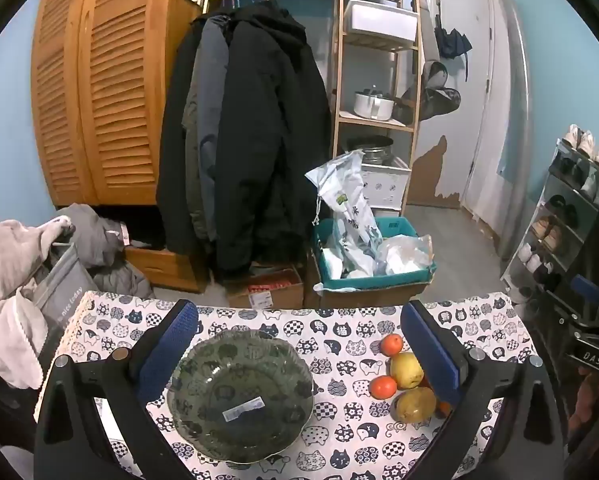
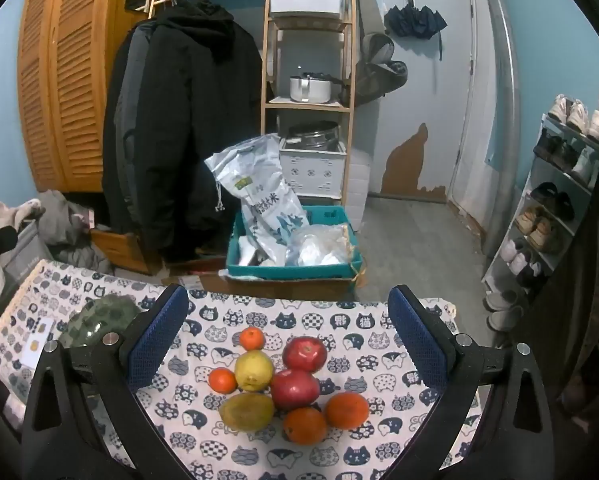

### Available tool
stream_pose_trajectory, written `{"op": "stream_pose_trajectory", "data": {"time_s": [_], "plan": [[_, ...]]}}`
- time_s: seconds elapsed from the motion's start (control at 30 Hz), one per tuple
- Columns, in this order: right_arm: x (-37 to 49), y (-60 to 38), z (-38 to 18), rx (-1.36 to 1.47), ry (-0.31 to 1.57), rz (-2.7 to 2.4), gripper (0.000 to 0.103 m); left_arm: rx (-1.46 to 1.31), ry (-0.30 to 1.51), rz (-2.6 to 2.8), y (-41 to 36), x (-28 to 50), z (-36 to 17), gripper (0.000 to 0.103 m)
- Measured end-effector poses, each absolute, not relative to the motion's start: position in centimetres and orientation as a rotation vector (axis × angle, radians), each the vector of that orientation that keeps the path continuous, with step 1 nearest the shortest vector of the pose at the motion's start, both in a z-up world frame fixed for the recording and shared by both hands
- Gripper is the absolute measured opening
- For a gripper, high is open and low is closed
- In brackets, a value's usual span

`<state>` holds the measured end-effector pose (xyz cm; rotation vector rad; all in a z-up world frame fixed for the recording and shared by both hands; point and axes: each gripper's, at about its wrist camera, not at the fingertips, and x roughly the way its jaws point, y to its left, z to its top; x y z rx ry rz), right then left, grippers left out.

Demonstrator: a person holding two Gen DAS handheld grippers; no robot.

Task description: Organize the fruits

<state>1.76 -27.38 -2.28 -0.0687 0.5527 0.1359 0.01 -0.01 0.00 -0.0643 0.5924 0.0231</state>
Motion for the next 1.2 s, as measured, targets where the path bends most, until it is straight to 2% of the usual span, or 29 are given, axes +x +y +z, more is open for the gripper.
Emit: {"op": "stream_pose_trajectory", "data": {"time_s": [1.2], "plan": [[1.76, -27.44, -2.11, -0.078, 0.541, 0.13, 0.098, -0.067, 0.534, 0.015, 0.26, -0.69, 0.47, 0.102]]}}
